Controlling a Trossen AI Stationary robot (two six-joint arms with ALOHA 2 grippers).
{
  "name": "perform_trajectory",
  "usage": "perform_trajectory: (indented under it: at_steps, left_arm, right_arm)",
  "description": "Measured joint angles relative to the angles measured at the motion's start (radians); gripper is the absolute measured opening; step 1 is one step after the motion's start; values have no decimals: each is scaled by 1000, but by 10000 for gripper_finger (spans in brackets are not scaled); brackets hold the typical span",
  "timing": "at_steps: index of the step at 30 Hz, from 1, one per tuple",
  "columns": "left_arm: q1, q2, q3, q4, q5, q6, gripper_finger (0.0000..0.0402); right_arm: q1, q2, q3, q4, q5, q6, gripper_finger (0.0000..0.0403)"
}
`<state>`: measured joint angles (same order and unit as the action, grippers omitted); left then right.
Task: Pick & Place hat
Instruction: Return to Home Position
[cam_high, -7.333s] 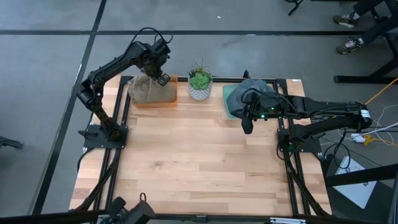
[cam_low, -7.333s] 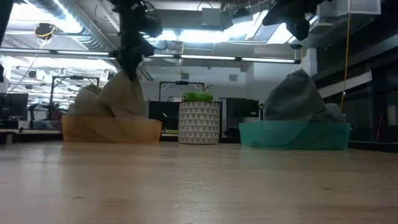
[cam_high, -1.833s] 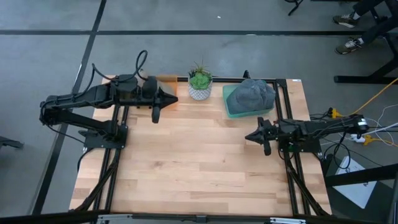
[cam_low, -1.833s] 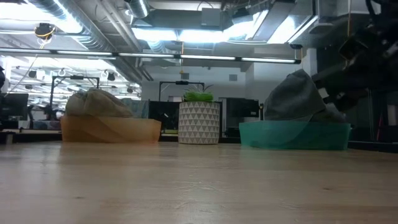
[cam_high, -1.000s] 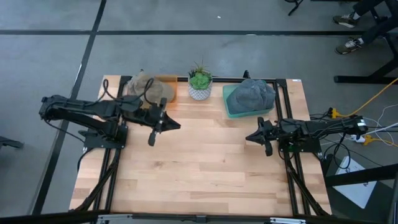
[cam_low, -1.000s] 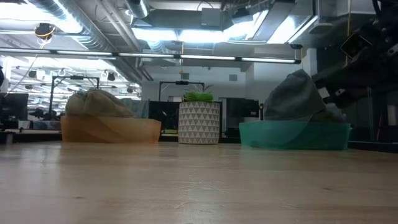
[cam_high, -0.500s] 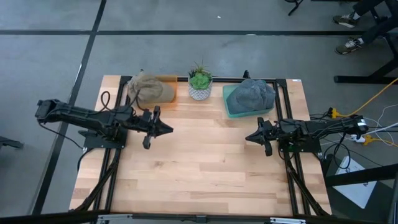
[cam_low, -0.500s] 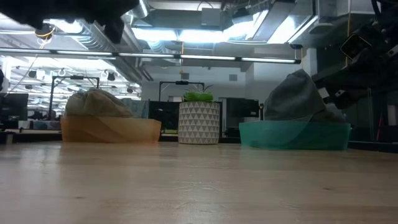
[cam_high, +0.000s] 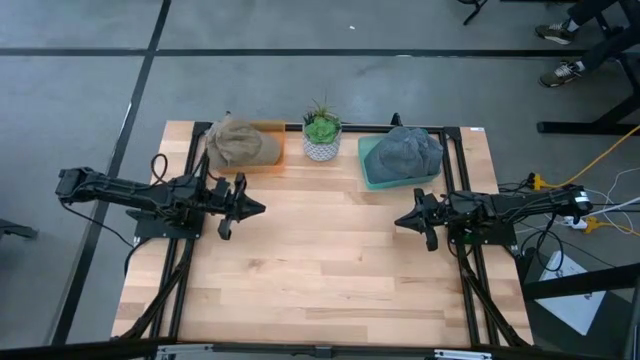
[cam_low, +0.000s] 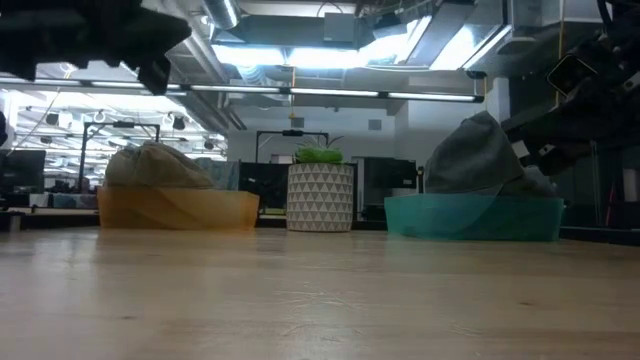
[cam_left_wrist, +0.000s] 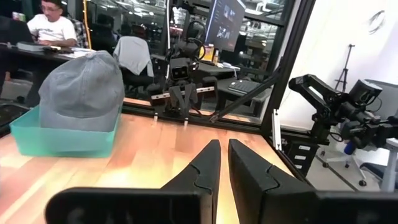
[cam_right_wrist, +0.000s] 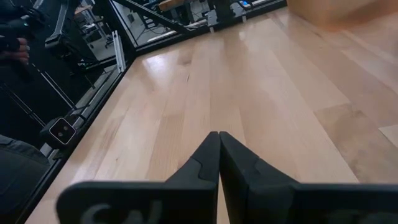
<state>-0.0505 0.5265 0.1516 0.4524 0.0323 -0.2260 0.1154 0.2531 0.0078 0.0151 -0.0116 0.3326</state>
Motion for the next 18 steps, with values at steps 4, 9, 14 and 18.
perform_trajectory:
  at_steps: [4, 9, 14, 18]
  left_arm:
    - [0, -62, -51, 1, -21, 1, 25]
    - [0, -138, -107, 1, -24, 3, 25]
    - [0, -213, -143, -51, -39, 8, 28]
    - [0, -257, -143, -79, -48, 49, 25]
  right_arm:
    - [0, 0, 0, 0, 0, 48, 8]
    - [0, 0, 0, 0, 0, 52, 8]
    - [0, 0, 0, 0, 0, 53, 8]
    - [0, 0, 0, 0, 0, 53, 8]
